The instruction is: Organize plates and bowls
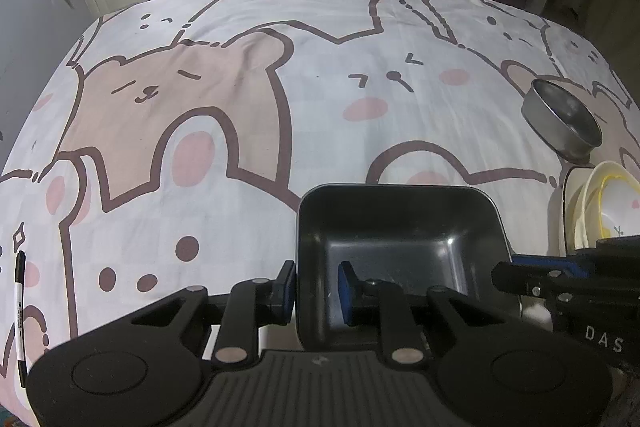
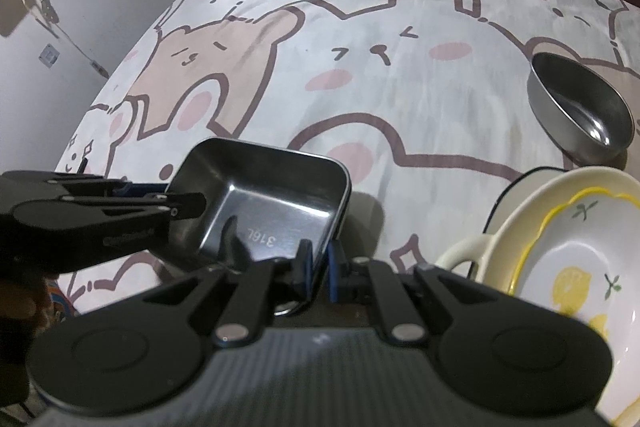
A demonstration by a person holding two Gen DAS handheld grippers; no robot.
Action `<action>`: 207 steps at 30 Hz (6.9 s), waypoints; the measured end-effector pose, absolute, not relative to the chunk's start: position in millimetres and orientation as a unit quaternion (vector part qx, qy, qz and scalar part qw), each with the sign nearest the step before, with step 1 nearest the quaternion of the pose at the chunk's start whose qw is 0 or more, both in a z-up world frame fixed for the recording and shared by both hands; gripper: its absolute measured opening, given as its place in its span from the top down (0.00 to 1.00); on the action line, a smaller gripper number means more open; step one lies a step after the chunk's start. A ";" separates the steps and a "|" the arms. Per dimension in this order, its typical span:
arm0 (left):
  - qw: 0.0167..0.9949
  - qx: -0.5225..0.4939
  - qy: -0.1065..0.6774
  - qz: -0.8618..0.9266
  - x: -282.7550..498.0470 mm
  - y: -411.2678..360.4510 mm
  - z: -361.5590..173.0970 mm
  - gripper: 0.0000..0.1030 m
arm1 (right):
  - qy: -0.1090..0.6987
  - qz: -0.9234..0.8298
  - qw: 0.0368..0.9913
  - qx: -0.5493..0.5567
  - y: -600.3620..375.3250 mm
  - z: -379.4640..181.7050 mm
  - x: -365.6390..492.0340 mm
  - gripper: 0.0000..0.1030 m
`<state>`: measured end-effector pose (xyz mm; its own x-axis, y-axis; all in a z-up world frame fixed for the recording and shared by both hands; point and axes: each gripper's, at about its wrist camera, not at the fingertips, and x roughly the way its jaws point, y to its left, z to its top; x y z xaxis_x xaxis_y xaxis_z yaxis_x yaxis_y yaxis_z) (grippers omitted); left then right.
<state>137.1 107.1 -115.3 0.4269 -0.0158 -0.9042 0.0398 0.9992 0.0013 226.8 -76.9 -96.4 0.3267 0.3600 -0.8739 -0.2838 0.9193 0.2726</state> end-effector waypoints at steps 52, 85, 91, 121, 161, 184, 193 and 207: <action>0.833 0.026 0.553 -0.028 131.4 112.7 -120.1 0.43 | 0.563 0.187 0.804 0.046 -81.7 -109.7 231.6 0.66; 0.902 -0.023 0.429 -0.042 175.0 63.7 -56.7 0.00 | 0.417 0.170 0.892 0.049 -172.5 -36.3 258.1 0.00; 0.904 -0.023 0.422 -0.070 198.7 16.0 -56.4 0.00 | 0.399 0.128 0.906 0.056 -226.6 -27.7 275.7 0.00; 0.862 0.077 0.481 -0.140 304.0 -121.3 -130.9 0.35 | 0.538 0.057 0.831 0.132 -316.8 -107.5 347.0 0.37; 0.912 -0.081 0.387 -0.112 234.6 -30.1 -33.3 0.88 | 0.422 0.099 0.891 0.138 -270.3 -24.3 324.4 0.93; 0.917 -0.069 0.387 -0.060 127.9 105.1 -28.3 0.88 | 0.428 0.222 0.868 0.116 -128.3 -30.2 257.3 0.93; 0.898 -0.056 0.430 -0.068 113.6 119.2 -58.9 0.88 | 0.468 0.236 0.847 0.086 -102.4 -49.3 235.9 0.93; 0.871 -0.004 0.487 -0.061 115.6 115.8 -94.1 0.88 | 0.519 0.246 0.818 0.038 -79.0 -81.1 219.6 0.91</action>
